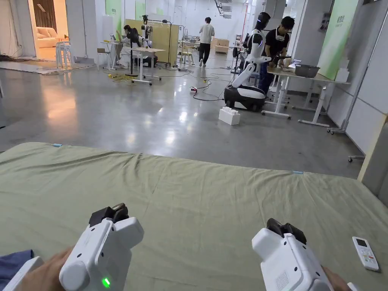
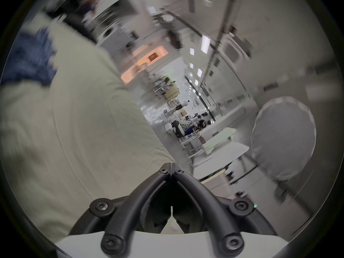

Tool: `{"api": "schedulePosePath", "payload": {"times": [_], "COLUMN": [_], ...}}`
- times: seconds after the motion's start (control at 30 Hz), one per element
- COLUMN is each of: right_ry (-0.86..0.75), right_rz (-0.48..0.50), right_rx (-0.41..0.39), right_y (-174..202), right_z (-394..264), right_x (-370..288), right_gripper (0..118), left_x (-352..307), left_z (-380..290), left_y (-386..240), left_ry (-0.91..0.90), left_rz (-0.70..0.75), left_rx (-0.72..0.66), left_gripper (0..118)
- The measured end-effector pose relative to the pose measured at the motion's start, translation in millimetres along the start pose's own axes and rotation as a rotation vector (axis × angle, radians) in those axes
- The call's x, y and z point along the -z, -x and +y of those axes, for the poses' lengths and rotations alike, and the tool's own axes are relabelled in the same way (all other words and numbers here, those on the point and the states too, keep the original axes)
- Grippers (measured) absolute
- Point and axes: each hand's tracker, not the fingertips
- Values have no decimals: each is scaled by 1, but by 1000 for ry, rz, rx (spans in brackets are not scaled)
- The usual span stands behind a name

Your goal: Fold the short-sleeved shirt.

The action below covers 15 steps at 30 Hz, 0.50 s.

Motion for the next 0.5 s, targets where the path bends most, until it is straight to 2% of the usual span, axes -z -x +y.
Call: {"api": "schedulePosePath", "payload": {"times": [0.07, 0.1, 0.23, 0.27, 0.33, 0.37, 0.4, 0.47, 0.5], "right_ry": [22, 34, 62, 66, 102, 147, 103, 125, 119], "right_rz": [12, 5, -20, -21, -48, -39, -96, -82, -111], "right_rx": [33, 117, 595, 732, 945, 1077, 1089, 1192, 1161], "right_y": [-1, -4, -23, -28, -29, -26, -29, -26, -23], "right_z": [-1, -4, -12, -16, -23, -22, -21, -24, -22], "right_x": [0, 1, -1, -2, -4, -9, -13, -16, -15], "right_gripper": [0, 0, 0, 0, 0, 0, 0, 0, 0], "left_x": [0, 0, 1, 0, -2, -4, -5, -7, -8], "left_z": [-1, -1, -4, -7, -19, -24, -23, -19, -19], "left_y": [3, 6, 28, 34, 40, 39, 38, 38, 38], "left_ry": [6, 19, 50, 35, -1, -34, -39, -45, -55], "left_rz": [14, 8, -18, -29, -38, -29, -24, 14, 7], "left_rx": [-59, -116, -651, -834, -1123, -1230, -1265, -1210, -1205], "left_gripper": [6, 6, 6, 6, 6, 6, 6, 6, 6]}}
